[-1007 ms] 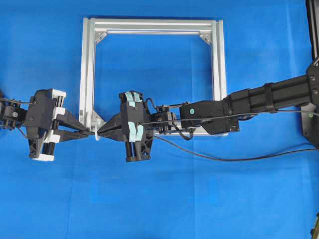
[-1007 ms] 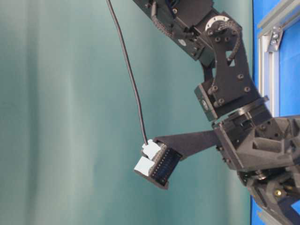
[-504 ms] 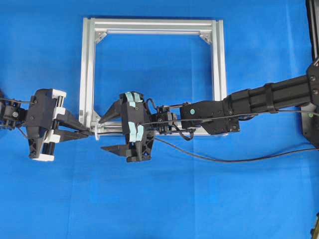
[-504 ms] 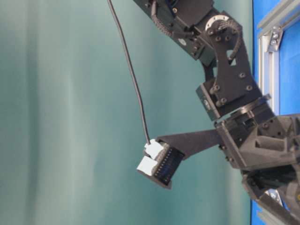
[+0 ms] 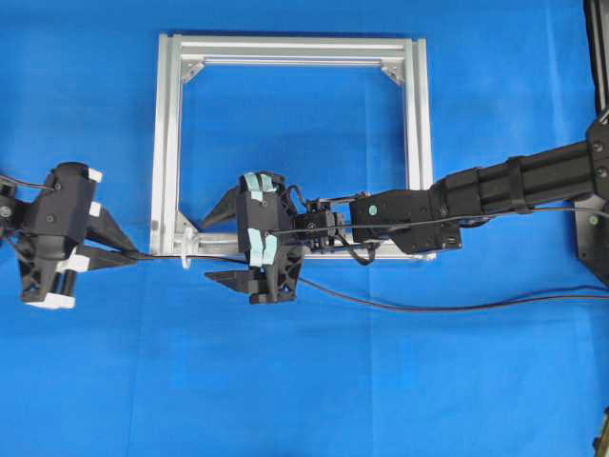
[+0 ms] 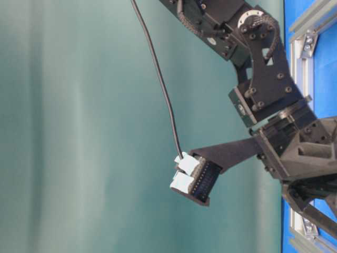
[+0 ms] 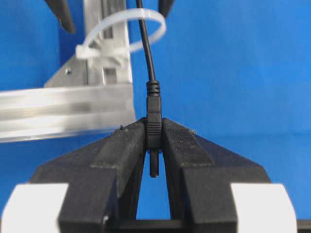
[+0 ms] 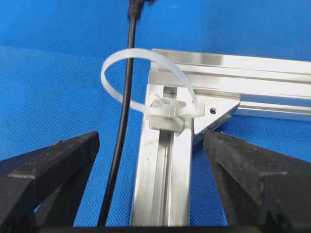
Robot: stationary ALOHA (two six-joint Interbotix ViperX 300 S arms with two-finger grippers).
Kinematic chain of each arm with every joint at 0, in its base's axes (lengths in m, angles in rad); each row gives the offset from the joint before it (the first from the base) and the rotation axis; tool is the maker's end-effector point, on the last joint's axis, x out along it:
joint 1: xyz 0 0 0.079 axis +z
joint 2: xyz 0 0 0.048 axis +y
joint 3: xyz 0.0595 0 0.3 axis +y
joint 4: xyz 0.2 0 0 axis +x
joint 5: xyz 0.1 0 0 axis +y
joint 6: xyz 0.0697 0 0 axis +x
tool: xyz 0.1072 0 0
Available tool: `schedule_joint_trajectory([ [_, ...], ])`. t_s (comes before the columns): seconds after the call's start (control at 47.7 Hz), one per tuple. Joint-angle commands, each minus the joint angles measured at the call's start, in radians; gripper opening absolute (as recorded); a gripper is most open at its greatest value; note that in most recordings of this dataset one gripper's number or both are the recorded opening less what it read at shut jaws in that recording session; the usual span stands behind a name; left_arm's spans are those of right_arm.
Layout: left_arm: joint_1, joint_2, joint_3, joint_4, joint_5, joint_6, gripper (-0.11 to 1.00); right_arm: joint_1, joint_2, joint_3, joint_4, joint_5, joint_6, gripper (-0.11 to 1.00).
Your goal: Insert the wire through the string loop located on the left side.
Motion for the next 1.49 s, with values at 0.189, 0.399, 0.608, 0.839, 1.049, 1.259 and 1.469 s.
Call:
schedule_joint_trajectory([
  [0.189, 0.002, -0.106, -0.061, 0.003, 0.295, -0.040, 0.08, 0.002, -0.052, -0.008, 0.000, -0.003, -0.003, 0.92],
  [0.399, 0.028, -0.114, -0.061, 0.011, 0.440, -0.135, 0.08, 0.002, -0.052, -0.009, 0.000, -0.008, -0.003, 0.92],
  [0.608, 0.037, -0.135, -0.051, 0.048, 0.502, -0.158, 0.08, 0.002, -0.052, -0.011, 0.000, -0.008, -0.003, 0.92],
  [0.839, 0.032, -0.184, -0.034, 0.060, 0.497, -0.158, 0.08, 0.002, -0.052, -0.014, -0.002, -0.009, -0.003, 0.92],
  [1.049, 0.031, -0.190, -0.032, 0.060, 0.497, -0.158, 0.08, 0.002, -0.052, -0.014, -0.002, -0.009, -0.003, 0.92],
  [1.259, 0.031, -0.193, -0.029, 0.058, 0.499, -0.164, 0.08, 0.002, -0.052, -0.015, -0.002, -0.011, -0.003, 0.92],
  [1.469, 0.037, -0.225, -0.018, 0.060, 0.505, -0.198, 0.32, 0.002, -0.052, -0.018, 0.000, -0.009, -0.002, 0.92],
])
